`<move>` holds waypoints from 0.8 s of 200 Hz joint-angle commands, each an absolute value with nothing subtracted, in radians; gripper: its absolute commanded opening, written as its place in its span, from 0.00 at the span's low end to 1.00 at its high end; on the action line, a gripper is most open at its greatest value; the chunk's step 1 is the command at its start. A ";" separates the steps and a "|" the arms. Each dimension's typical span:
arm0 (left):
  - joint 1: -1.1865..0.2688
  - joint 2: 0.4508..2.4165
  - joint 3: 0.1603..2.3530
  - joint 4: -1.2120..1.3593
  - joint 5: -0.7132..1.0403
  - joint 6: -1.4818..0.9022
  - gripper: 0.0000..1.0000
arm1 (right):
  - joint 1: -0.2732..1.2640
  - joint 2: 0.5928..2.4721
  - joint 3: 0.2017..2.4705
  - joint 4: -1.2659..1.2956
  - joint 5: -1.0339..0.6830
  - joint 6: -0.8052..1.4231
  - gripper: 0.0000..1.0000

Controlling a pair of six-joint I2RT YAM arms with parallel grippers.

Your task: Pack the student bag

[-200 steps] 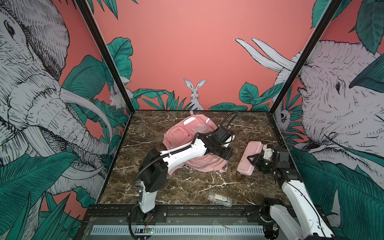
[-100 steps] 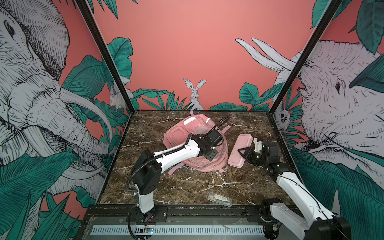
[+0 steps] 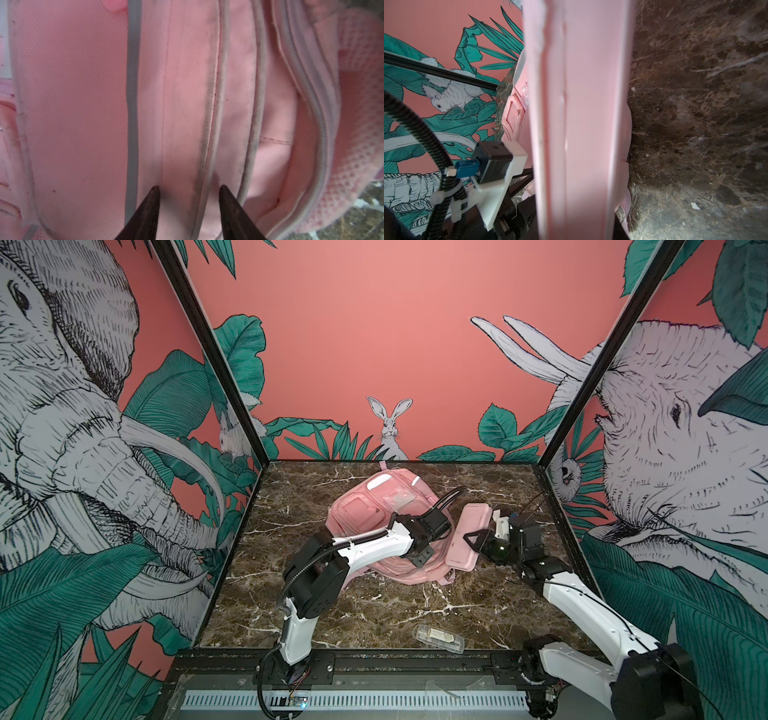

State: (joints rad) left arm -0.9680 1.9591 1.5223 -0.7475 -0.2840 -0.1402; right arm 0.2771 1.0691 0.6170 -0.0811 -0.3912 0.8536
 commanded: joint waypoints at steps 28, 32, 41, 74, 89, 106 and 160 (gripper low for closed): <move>-0.969 1.963 1.575 -0.784 -0.342 -0.137 0.25 | 0.294 1.083 0.651 -0.006 -0.373 0.849 0.16; -0.969 1.960 1.573 -0.782 -0.343 -0.137 0.21 | 0.294 1.084 0.652 -0.005 -0.376 0.849 0.16; -0.969 1.952 1.574 -0.779 -0.346 -0.137 0.13 | 0.296 1.086 0.654 -0.003 -0.375 0.848 0.16; -0.961 1.917 1.579 -0.778 -0.356 -0.137 0.00 | 0.301 1.092 0.654 0.002 -0.378 0.852 0.16; -0.943 1.882 1.570 -0.761 -0.335 -0.143 0.00 | 0.306 1.094 0.656 0.002 -0.379 0.853 0.16; -0.914 1.834 1.566 -0.745 -0.306 -0.147 0.00 | 0.308 1.096 0.661 0.002 -0.376 0.857 0.16; -0.834 1.756 1.592 -0.729 -0.175 -0.166 0.00 | 0.324 1.115 0.673 0.022 -0.378 0.885 0.16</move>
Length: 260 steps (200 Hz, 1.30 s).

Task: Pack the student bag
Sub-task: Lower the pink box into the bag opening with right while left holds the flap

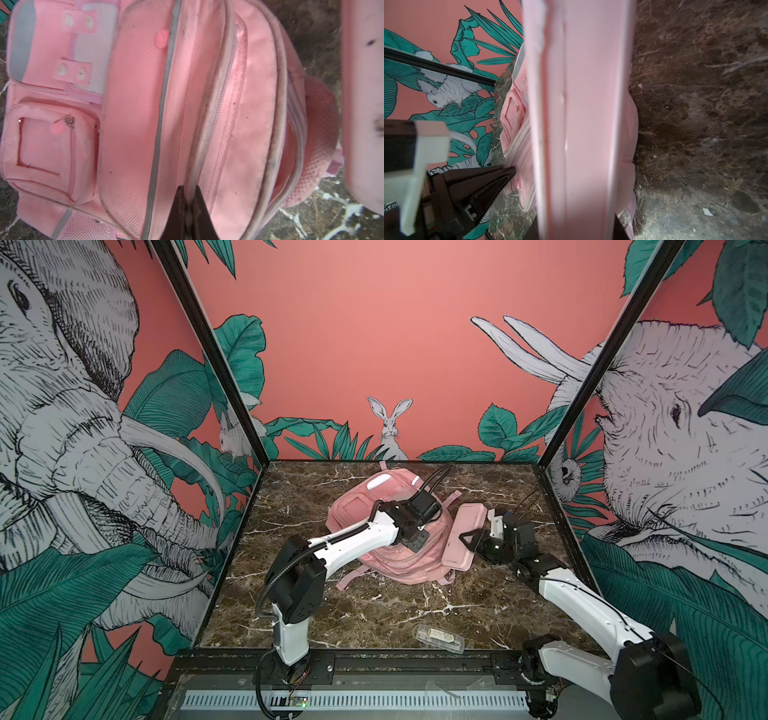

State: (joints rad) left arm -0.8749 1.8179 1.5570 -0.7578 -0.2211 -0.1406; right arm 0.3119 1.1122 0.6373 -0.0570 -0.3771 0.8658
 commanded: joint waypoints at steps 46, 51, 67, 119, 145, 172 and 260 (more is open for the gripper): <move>-0.766 1.693 1.581 -0.656 -0.007 -0.234 0.00 | 0.381 1.191 0.686 0.128 -0.397 0.958 0.16; -0.761 1.692 1.583 -0.654 0.002 -0.236 0.00 | 0.387 1.201 0.686 0.143 -0.400 0.968 0.16; -0.747 1.688 1.590 -0.649 0.033 -0.251 0.00 | 0.407 1.236 0.683 0.188 -0.402 0.993 0.16; -0.730 1.650 1.580 -0.606 0.070 -0.297 0.00 | 0.478 1.361 0.702 0.342 -0.389 1.073 0.16; -0.730 1.633 1.569 -0.583 0.084 -0.317 0.00 | 0.515 1.452 0.739 0.451 -0.384 1.123 0.16; -0.730 1.621 1.584 -0.589 0.094 -0.323 0.00 | 0.537 1.551 0.790 0.549 -0.390 1.174 0.16; -0.730 1.614 1.596 -0.588 0.092 -0.337 0.00 | 0.570 1.890 0.968 0.854 -0.392 1.358 0.17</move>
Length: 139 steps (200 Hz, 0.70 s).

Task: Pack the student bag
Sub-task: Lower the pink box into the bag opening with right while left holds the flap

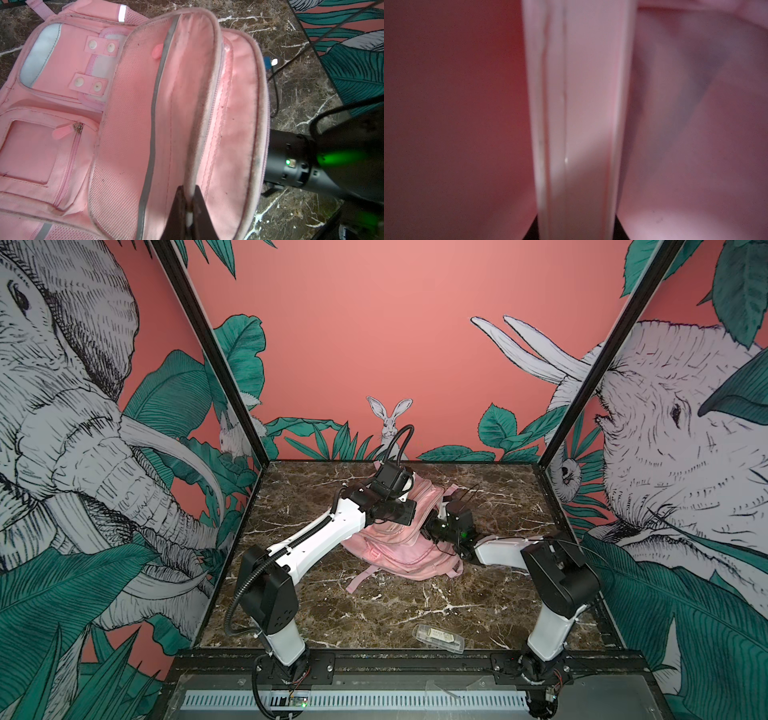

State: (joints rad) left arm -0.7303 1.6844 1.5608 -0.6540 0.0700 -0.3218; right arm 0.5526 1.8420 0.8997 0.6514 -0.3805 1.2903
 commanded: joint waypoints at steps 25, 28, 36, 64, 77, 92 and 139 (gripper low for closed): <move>-0.730 1.620 1.601 -0.591 0.088 -0.336 0.00 | 0.585 1.959 1.026 0.868 -0.384 1.401 0.20; -0.730 1.620 1.602 -0.591 0.088 -0.337 0.00 | 0.586 1.966 1.030 0.867 -0.382 1.404 0.21; -0.730 1.620 1.601 -0.590 0.084 -0.335 0.00 | 0.589 1.979 1.041 0.852 -0.376 1.408 0.24; -0.727 1.617 1.601 -0.597 0.063 -0.325 0.00 | 0.589 1.991 1.059 0.770 -0.370 1.396 0.53; -0.723 1.617 1.598 -0.598 0.060 -0.321 0.00 | 0.590 1.972 1.063 0.698 -0.376 1.379 0.65; -0.718 1.618 1.594 -0.600 0.059 -0.319 0.00 | 0.590 1.927 1.064 0.573 -0.370 1.308 0.73; -0.709 1.621 1.591 -0.601 0.057 -0.307 0.00 | 0.585 1.810 1.124 0.196 -0.341 1.110 0.84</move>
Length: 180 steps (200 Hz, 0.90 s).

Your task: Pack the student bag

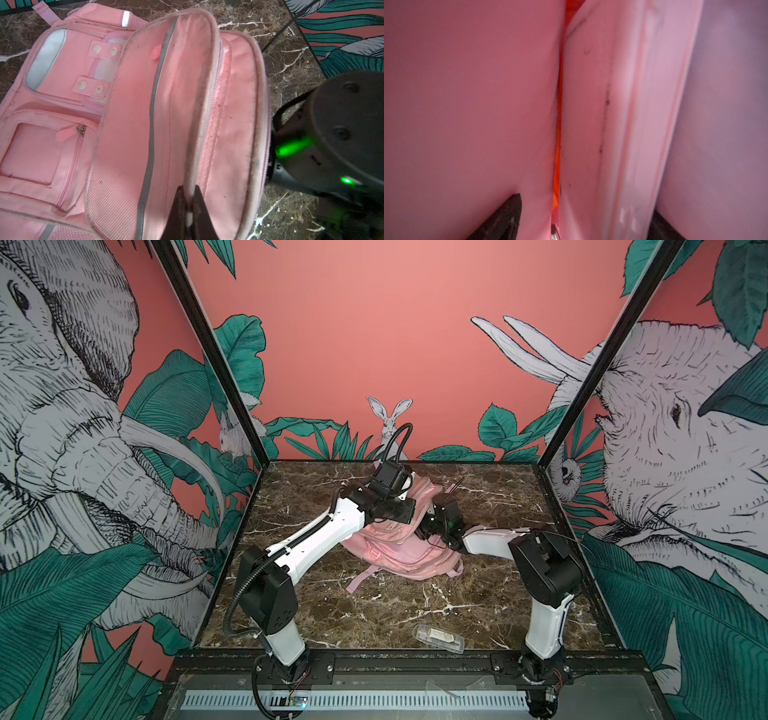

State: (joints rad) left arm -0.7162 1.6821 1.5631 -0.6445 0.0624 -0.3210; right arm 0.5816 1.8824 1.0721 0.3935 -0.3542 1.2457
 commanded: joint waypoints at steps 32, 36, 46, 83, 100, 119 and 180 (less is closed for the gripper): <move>-0.707 1.621 1.588 -0.598 0.055 -0.308 0.00 | 0.581 1.781 1.153 0.047 -0.328 1.050 0.85; -0.707 1.620 1.588 -0.597 0.054 -0.307 0.00 | 0.581 1.777 1.152 0.038 -0.327 1.046 0.85; -0.707 1.621 1.586 -0.597 0.054 -0.308 0.00 | 0.580 1.767 1.144 0.032 -0.327 1.039 0.83; -0.707 1.631 1.583 -0.599 0.061 -0.307 0.00 | 0.578 1.766 1.092 0.136 -0.364 1.053 0.70; -0.707 1.629 1.575 -0.591 0.064 -0.311 0.00 | 0.578 1.806 1.119 0.169 -0.424 1.070 0.61; -0.707 1.631 1.566 -0.586 0.069 -0.312 0.00 | 0.583 1.797 1.128 0.148 -0.431 1.063 0.59; -0.717 1.668 1.548 -0.615 0.103 -0.285 0.00 | 0.547 1.498 0.868 -0.037 -0.343 0.901 0.66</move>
State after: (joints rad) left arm -0.7105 1.6836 1.5593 -0.6453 0.0830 -0.3061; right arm 0.5667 1.6291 0.9588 0.0380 -0.3771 0.9874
